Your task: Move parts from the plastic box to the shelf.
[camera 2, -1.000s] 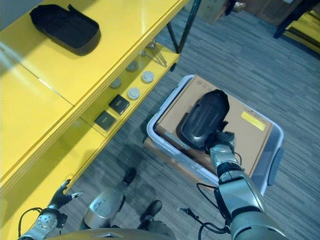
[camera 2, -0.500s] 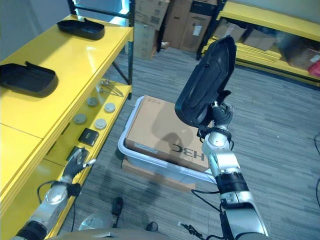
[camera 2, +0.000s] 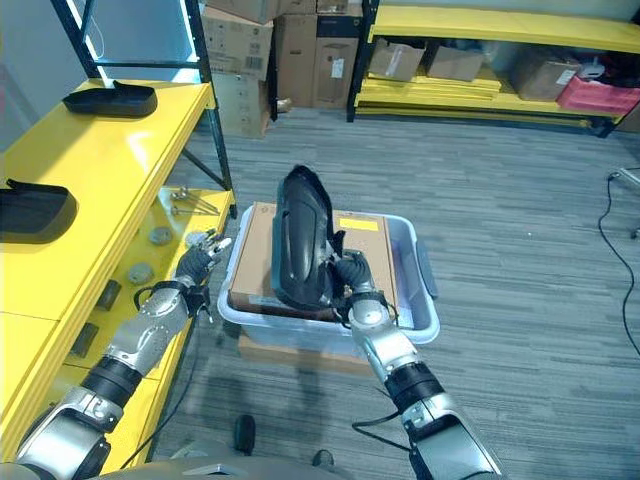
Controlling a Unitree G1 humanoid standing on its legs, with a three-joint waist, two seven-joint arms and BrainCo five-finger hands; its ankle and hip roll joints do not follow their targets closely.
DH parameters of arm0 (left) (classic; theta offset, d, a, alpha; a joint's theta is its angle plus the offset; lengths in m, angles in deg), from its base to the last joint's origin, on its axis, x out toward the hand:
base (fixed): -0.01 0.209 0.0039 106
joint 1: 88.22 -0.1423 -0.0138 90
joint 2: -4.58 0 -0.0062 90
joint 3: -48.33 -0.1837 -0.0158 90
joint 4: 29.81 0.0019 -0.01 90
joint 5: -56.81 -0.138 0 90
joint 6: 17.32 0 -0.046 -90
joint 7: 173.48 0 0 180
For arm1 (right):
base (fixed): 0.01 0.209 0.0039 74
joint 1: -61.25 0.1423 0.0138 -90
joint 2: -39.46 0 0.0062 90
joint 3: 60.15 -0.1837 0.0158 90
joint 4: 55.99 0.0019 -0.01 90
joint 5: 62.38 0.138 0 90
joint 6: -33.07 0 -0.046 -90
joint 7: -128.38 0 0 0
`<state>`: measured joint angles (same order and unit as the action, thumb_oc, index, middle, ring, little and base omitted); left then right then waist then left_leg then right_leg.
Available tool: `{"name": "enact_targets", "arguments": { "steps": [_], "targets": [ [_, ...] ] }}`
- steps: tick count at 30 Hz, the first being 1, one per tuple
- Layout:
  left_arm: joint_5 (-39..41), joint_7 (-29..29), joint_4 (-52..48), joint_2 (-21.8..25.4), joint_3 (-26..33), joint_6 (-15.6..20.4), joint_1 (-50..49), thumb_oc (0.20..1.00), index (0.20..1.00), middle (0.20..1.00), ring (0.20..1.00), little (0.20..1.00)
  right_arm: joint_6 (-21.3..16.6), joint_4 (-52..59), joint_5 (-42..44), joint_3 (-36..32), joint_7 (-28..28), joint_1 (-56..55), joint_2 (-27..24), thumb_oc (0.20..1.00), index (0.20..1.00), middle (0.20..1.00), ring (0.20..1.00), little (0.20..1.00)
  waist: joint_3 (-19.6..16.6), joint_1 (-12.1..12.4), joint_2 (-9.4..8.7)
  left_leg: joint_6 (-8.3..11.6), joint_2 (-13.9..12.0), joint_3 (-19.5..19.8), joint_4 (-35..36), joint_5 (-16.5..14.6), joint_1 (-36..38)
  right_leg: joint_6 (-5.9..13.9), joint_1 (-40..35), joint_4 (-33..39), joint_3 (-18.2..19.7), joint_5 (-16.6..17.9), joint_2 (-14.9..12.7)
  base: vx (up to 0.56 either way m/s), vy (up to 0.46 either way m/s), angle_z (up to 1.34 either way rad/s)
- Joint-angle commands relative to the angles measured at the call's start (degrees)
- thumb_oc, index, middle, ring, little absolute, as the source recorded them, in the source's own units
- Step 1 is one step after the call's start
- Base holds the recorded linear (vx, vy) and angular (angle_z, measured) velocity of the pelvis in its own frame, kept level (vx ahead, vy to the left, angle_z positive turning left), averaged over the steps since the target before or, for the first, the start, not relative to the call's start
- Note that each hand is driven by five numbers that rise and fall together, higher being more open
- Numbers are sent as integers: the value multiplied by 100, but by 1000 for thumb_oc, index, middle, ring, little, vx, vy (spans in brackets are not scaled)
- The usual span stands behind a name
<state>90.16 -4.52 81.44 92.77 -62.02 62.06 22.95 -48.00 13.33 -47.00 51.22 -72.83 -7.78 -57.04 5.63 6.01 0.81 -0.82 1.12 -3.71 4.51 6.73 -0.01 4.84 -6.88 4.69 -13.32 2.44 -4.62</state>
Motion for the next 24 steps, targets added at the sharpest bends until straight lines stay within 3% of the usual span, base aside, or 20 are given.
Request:
{"name": "enact_targets", "arguments": {
  "steps": [1, 4, 11, 17, 24],
  "targets": [
    [-166, 51, 542, -142, -418, -283, 504, 1000, 1000, 1000, 1000, 1000, -353, -68, -90, -54, 81, 445, -51, 200, 200, 200, 200, 200, -422, 153, -48, 239, -286, -176, 49, -587, 164, 429, 355, -110, -205, -142, -297, 39, 16, -2],
    [45, 43, 519, -176, -446, -280, 558, 1000, 1000, 1000, 1000, 1000, -352, -116, -95, -9, 156, 480, -50, 200, 200, 200, 200, 200, -425, 140, -27, 234, -272, -173, 49, -593, 177, 441, 351, -118, -199, -145, -300, 42, 17, -1],
    [1448, 189, -168, -335, -341, -129, 680, 1000, 1000, 1000, 1000, 1000, -217, -192, -195, 230, 188, 608, 64, 200, 200, 200, 200, 200, -456, 182, 38, 220, -245, -99, 49, -599, 183, 436, 331, -159, -267, -182, -311, 32, 12, -1],
    [1405, 397, -173, -343, -220, -136, 670, 1000, 1000, 1000, 1000, 1000, -299, -337, -152, 275, 219, 629, 62, 200, 200, 200, 200, 200, -482, 205, 33, 221, -228, -70, 49, -591, 168, 429, 339, -173, -289, -204, -306, 0, 0, 0],
    [867, 983, -169, -267, -505, -615, 662, 1000, 1000, 1000, 1000, 1000, -347, -323, -209, 259, 296, 541, 71, 200, 200, 200, 200, 200, -487, 178, 49, 205, -208, -45, 49, -600, 160, 428, 340, -178, -288, -217, -307, 0, 0, 0]
  ]
}}
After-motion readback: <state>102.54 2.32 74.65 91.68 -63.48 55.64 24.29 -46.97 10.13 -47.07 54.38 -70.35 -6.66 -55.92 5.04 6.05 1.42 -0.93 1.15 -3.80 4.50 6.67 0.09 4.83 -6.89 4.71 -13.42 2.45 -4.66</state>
